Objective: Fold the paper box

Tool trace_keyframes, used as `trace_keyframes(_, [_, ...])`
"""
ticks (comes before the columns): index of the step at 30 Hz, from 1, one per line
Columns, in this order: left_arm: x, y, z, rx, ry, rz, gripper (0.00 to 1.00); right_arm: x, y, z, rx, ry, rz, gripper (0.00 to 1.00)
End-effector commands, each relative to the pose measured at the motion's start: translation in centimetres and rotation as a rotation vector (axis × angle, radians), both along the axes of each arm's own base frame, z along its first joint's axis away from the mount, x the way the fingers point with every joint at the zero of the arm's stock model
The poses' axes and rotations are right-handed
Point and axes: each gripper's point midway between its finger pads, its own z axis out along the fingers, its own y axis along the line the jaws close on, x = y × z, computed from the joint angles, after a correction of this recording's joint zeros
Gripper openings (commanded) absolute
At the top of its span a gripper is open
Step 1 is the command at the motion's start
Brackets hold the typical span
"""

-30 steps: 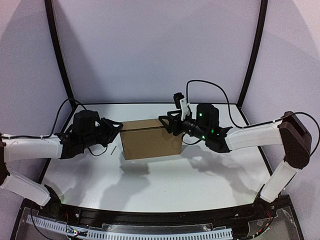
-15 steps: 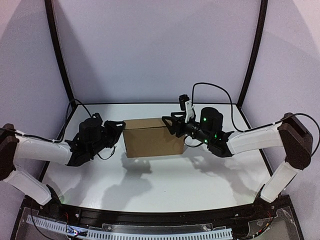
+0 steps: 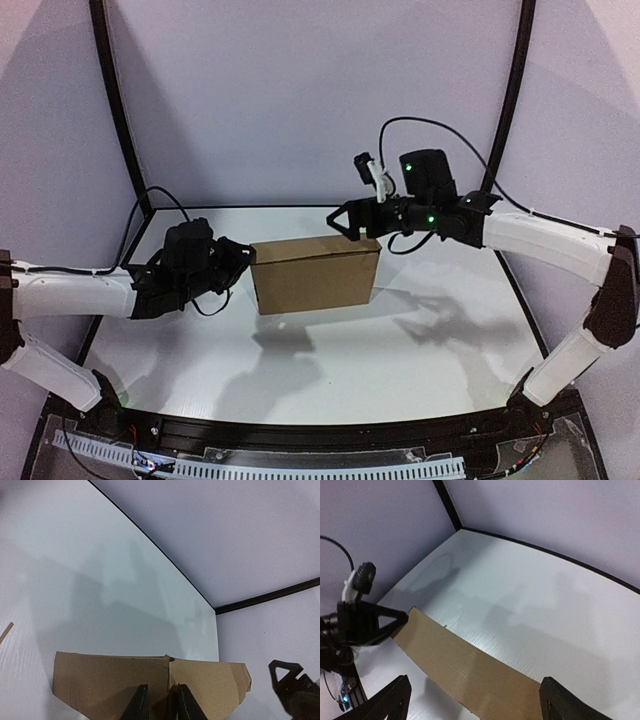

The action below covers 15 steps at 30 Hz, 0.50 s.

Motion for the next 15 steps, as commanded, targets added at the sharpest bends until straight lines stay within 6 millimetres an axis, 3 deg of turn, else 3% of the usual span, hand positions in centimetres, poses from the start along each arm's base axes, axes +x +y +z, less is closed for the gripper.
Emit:
trace_keyframes(1, [-6.4,3.5,-12.9,0.433,0.411,-0.144,0.01,0.2,-3.0,3.8,0.092,0.066,0.032,0.97])
trace_keyframes(4, [-5.9,3.4,-12.8,0.459,0.404,-0.142,0.01,-0.2,-4.8,3.3,0.106,0.161,0.078,0.98])
trace_keyframes(9, [-5.5,3.4,-12.8,0.498,0.406,-0.144,0.01,-0.9,-8.1,-0.4,0.056,0.349,0.078,0.92])
trace_keyframes(13, [-5.4,3.0,-12.6,0.502,0.412,-0.155,0.01,-2.3,-7.7,-1.6,0.105,0.401,0.151,0.85])
trace_keyframes(15, [-5.4,2.9,-12.5,0.508,0.415,-0.164,0.01,-2.4,-7.3,-2.1,0.119,0.432,0.17,0.77])
